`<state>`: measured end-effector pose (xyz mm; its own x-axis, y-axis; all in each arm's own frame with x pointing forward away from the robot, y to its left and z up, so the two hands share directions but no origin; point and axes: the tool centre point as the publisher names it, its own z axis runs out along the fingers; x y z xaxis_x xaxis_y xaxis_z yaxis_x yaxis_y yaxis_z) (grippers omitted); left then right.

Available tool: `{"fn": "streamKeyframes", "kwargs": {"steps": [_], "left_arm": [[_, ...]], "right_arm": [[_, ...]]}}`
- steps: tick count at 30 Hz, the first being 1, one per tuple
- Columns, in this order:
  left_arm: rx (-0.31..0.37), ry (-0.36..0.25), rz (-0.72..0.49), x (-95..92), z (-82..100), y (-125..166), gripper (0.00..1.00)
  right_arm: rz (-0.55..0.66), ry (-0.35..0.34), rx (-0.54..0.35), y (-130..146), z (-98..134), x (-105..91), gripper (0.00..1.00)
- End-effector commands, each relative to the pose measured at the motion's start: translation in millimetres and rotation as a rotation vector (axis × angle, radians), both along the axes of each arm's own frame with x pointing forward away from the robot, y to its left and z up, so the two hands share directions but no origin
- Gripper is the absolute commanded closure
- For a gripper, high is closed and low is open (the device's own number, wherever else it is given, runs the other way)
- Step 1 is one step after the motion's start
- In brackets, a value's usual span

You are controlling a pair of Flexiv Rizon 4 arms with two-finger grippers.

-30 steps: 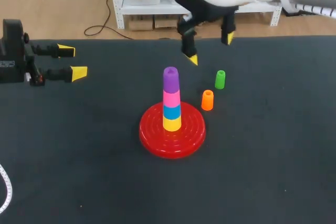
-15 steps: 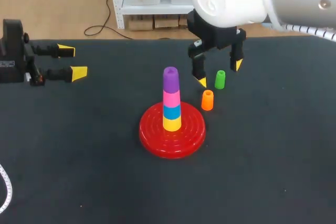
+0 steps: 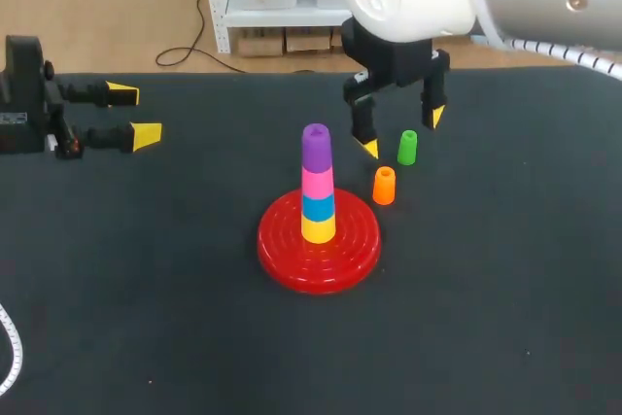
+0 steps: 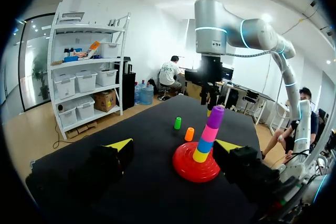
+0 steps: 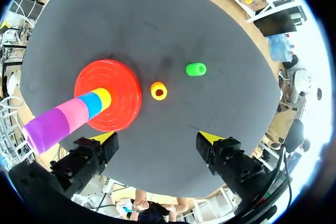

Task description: Pick up and stack the cylinders on the red base in this order: pink,purple,orange,green

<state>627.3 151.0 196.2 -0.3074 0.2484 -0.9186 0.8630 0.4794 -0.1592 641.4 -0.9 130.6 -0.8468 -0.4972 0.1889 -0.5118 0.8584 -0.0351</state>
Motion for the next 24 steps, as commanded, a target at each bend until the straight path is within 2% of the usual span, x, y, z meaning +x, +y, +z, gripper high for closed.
{"fn": "streamKeyframes", "kwargs": {"steps": [1,8,12,24], "left_arm": [[-0.005,-0.007,0.003,0.2,-2.3,0,0.00],[-0.005,-0.007,0.003,0.2,-2.3,0,0.00],[-0.005,-0.007,0.003,0.2,-2.3,0,0.00],[-0.005,-0.007,0.003,0.2,-2.3,0,0.00]], "right_arm": [[-0.011,0.012,-0.008,1,-14,-1.9,0.00],[-0.084,0.005,0.030,-12,-34,16.3,0.00],[-0.085,-0.002,0.050,-17,-39,24.3,0.00],[0.034,-0.063,0.109,-6,-54,18.4,0.00]]}}
